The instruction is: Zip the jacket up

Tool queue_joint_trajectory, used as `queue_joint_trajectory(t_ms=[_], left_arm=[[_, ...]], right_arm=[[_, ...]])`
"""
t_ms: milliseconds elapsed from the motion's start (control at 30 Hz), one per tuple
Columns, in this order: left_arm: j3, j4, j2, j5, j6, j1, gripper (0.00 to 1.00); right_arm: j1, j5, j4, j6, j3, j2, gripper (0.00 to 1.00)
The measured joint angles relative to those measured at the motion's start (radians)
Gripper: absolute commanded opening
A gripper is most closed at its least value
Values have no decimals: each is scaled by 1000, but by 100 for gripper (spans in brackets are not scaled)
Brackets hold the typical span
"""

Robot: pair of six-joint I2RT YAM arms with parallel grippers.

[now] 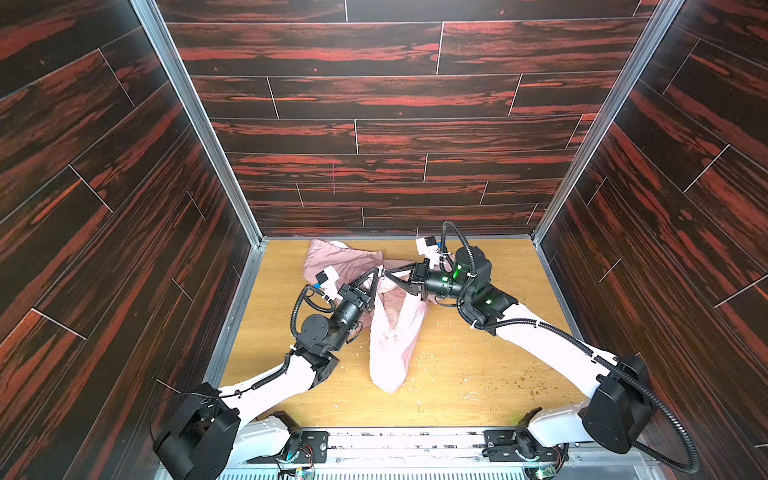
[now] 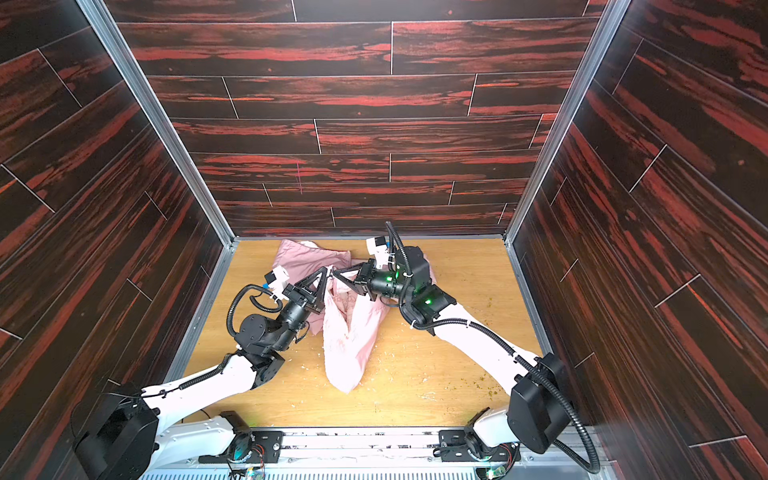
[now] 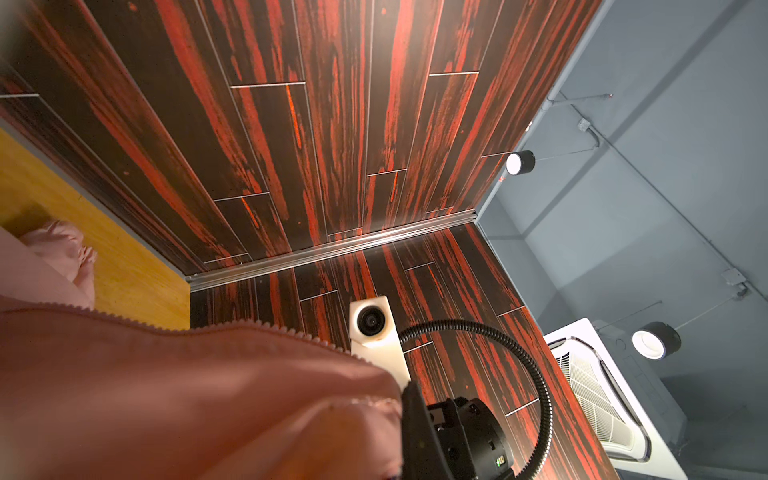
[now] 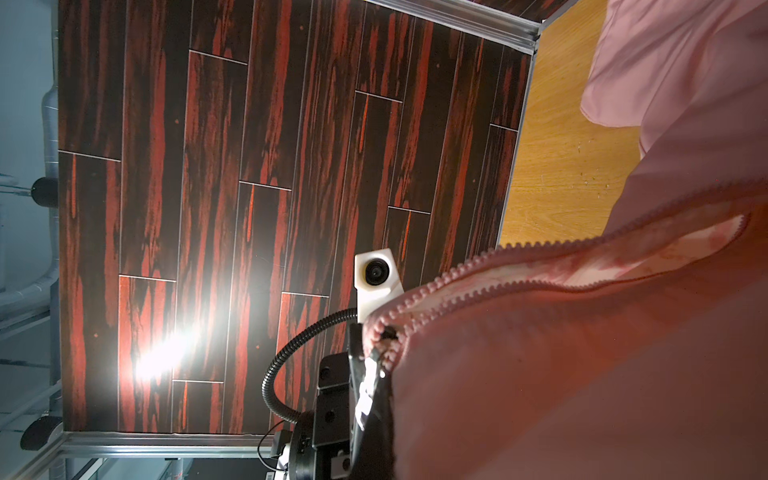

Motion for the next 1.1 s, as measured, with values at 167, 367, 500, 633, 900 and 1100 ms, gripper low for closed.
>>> queue_joint_trajectory(t_ms=[167, 367, 500, 633, 900, 1100], left_arm=[[-2, 0, 0, 3, -46, 3, 0], [0, -8, 11, 27, -110, 4, 0], [18, -20, 35, 35, -164, 11, 0], [44, -31, 63, 40, -216, 13, 0], [85, -52, 89, 50, -277, 13, 0], [85, -55, 89, 49, -288, 13, 0]], right_arm=[[0, 3, -1, -14, -1, -8, 0], [2, 19, -13, -32, -17, -31, 0], [1, 42, -27, -41, -20, -32, 0], [1, 68, -34, -51, -27, -32, 0], [-1, 108, -40, -66, -29, -50, 0], [0, 108, -34, -59, -31, -50, 0]])
